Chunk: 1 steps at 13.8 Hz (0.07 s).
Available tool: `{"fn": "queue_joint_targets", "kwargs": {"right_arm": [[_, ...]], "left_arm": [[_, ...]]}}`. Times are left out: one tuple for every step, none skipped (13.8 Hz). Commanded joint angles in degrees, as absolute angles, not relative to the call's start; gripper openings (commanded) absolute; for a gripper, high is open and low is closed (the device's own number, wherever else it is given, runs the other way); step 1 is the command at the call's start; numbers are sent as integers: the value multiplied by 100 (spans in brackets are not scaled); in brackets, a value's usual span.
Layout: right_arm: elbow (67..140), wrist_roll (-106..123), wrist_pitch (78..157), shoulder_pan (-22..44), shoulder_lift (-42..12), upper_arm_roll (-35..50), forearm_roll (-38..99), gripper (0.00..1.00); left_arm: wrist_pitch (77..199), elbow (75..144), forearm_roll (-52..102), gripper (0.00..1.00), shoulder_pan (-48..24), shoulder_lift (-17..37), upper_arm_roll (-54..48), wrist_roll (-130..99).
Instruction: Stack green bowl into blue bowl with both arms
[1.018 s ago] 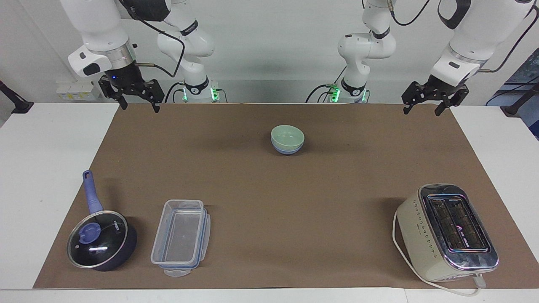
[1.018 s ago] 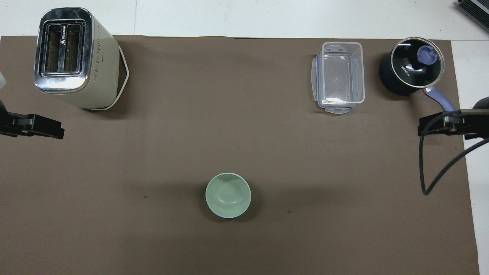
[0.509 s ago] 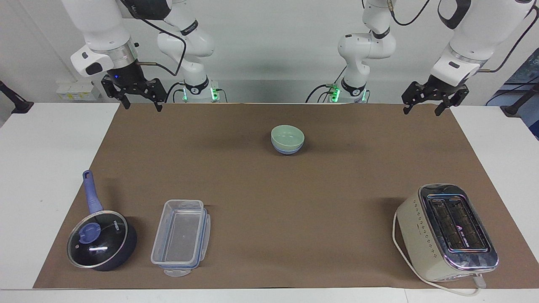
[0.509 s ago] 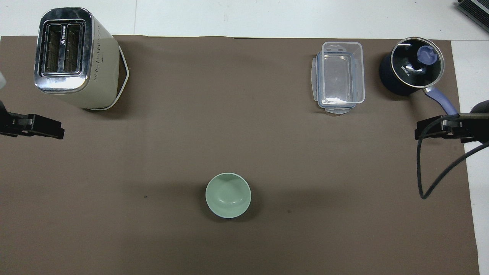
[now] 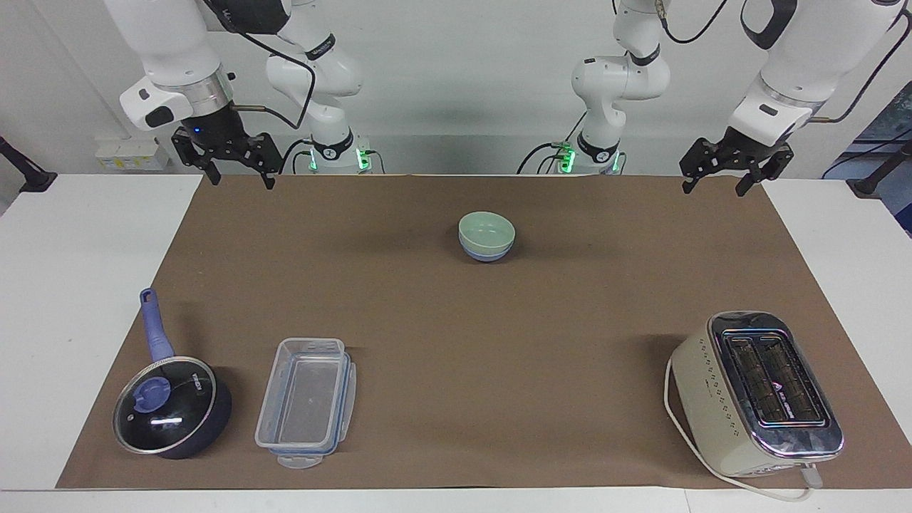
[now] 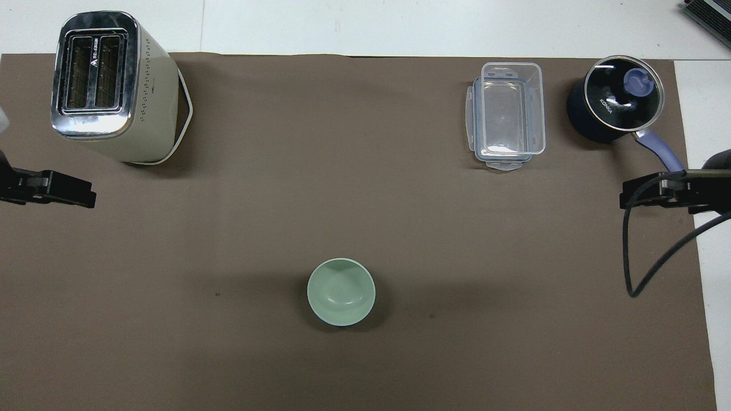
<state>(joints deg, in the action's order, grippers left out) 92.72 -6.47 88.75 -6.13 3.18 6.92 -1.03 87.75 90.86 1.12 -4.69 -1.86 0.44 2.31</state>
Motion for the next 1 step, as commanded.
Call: {"fn": "queue_joint_targets", "kwargs": {"right_arm": [[9422, -571, 8956, -712, 448, 738, 53, 100]], "left_arm": [[8692, 9018, 9, 100, -431, -202, 26, 308]]}}
